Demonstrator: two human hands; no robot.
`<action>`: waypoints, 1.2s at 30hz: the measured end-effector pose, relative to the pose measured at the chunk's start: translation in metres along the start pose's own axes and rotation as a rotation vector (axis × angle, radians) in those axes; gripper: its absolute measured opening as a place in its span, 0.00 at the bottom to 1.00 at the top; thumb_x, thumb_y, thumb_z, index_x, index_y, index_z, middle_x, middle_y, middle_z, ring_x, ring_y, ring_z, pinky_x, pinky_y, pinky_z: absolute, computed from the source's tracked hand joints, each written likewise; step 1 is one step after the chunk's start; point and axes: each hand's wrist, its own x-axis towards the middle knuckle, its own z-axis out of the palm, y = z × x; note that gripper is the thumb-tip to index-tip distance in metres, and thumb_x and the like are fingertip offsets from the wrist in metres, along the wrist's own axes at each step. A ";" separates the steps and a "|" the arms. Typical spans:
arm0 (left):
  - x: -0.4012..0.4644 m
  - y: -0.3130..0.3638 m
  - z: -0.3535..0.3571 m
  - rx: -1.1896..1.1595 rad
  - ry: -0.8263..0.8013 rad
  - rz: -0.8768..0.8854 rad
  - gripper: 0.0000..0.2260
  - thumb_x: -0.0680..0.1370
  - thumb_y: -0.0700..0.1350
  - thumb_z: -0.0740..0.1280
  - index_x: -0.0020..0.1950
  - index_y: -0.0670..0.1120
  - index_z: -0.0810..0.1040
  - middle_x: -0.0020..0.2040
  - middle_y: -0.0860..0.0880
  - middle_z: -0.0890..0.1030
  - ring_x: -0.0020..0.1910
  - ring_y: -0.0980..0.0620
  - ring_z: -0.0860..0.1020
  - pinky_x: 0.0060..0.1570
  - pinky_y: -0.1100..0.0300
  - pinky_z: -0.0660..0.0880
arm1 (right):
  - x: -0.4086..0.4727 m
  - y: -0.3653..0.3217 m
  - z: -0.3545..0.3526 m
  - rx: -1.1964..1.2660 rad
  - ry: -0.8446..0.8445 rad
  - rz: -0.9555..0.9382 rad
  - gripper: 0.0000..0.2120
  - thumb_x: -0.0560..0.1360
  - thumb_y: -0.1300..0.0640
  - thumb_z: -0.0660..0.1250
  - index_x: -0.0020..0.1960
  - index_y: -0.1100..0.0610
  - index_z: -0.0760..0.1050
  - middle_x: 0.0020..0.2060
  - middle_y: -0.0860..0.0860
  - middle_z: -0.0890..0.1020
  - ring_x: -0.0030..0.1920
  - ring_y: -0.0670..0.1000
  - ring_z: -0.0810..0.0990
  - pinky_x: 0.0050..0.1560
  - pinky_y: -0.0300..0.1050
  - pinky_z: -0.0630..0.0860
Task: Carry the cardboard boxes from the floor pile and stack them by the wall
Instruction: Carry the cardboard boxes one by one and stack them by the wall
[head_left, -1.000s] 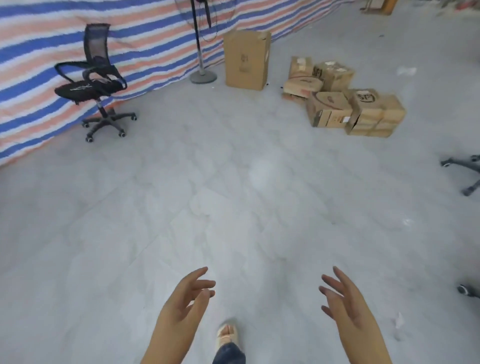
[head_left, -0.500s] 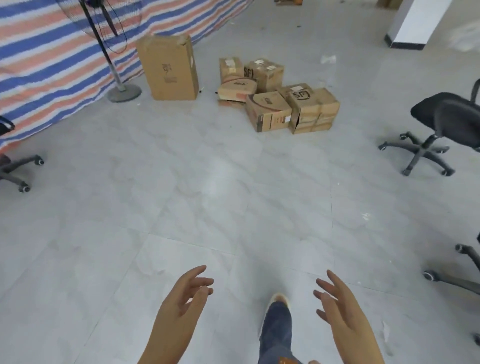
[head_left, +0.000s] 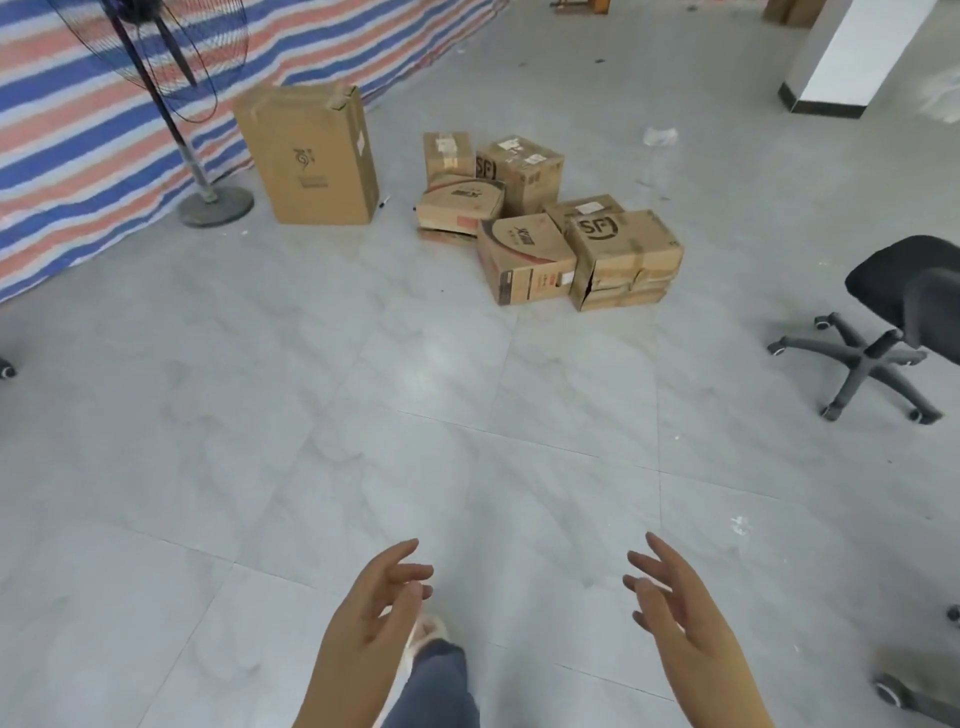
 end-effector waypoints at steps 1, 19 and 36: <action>0.020 0.004 0.002 0.008 0.003 -0.011 0.16 0.78 0.33 0.62 0.55 0.54 0.78 0.48 0.52 0.84 0.45 0.56 0.82 0.54 0.52 0.75 | 0.018 -0.004 0.005 -0.002 -0.002 0.009 0.19 0.79 0.61 0.62 0.61 0.39 0.69 0.57 0.40 0.79 0.56 0.45 0.80 0.59 0.53 0.76; 0.387 0.154 0.016 0.106 -0.153 0.091 0.14 0.79 0.35 0.61 0.57 0.52 0.77 0.48 0.55 0.83 0.46 0.57 0.82 0.58 0.48 0.74 | 0.323 -0.133 0.105 0.040 0.161 0.036 0.18 0.79 0.60 0.63 0.65 0.43 0.70 0.55 0.39 0.80 0.54 0.45 0.81 0.56 0.50 0.77; 0.664 0.295 0.198 0.101 -0.132 0.074 0.13 0.79 0.37 0.62 0.56 0.54 0.77 0.47 0.51 0.84 0.48 0.55 0.82 0.56 0.53 0.76 | 0.680 -0.230 0.033 -0.020 0.111 0.030 0.16 0.80 0.58 0.61 0.63 0.41 0.68 0.57 0.42 0.79 0.53 0.44 0.81 0.60 0.54 0.76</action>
